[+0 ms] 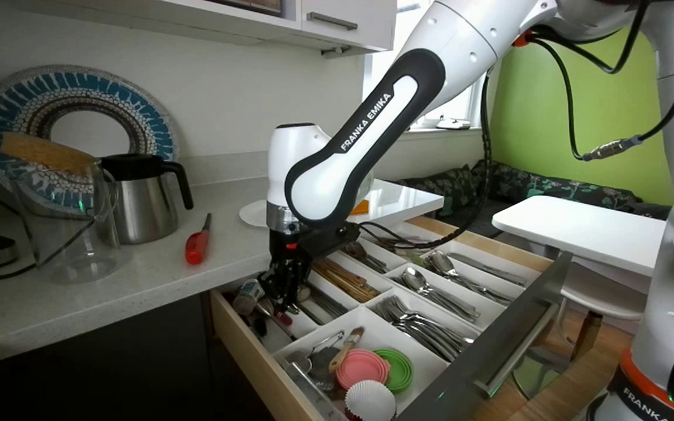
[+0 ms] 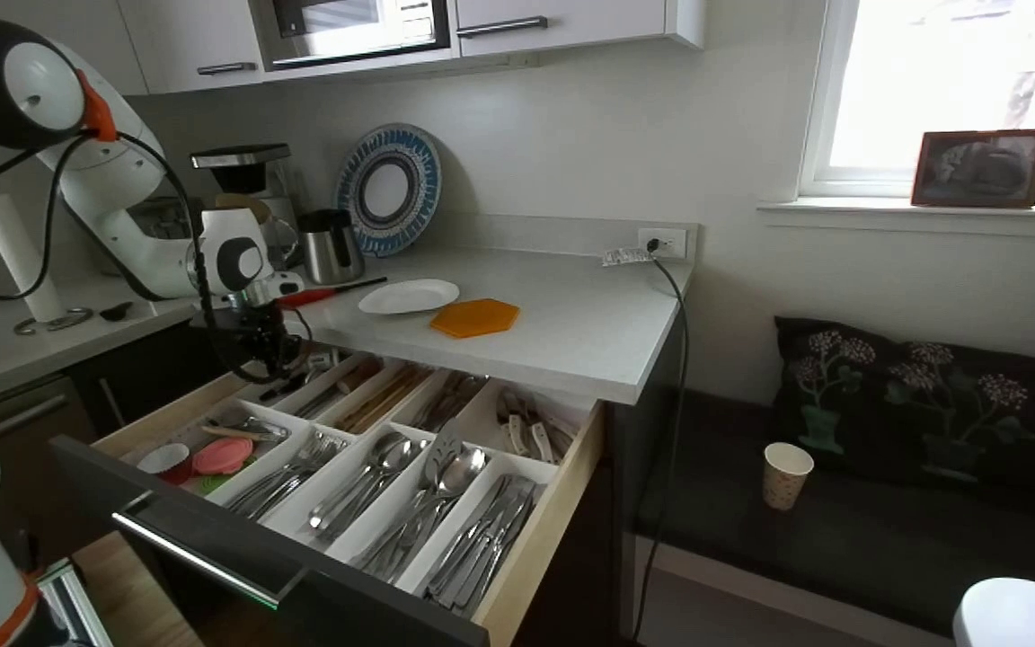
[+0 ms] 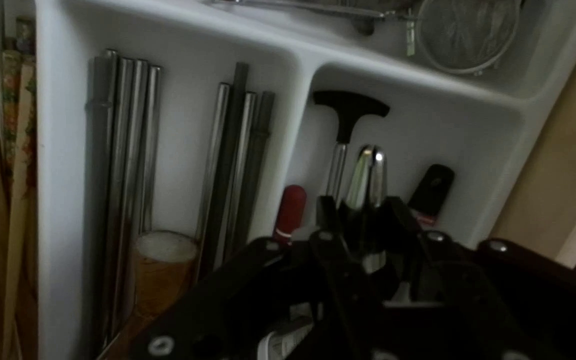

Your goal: Remove the silver object from the white plate and put it in the drawer on the left

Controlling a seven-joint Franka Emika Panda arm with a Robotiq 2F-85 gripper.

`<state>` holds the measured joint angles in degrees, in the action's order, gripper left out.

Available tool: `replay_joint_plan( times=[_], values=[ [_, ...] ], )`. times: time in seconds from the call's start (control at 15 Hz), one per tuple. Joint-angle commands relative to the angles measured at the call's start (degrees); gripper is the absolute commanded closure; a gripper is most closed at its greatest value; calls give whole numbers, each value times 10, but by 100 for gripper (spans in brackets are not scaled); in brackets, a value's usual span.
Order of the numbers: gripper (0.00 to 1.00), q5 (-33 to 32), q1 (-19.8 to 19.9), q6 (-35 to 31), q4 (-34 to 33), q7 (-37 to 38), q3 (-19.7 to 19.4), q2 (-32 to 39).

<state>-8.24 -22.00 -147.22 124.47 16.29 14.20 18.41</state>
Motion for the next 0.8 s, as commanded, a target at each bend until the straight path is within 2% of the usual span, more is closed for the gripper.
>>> replay_joint_plan(
  times=[0.0,0.4,0.73],
  values=[
    [93,-37,-25,-34,-12,49,-31,25],
    [93,-70,-60,-37,-55,102,-71,65],
    [93,-73,-80,-21,-83,114,-86,90]
  ],
)
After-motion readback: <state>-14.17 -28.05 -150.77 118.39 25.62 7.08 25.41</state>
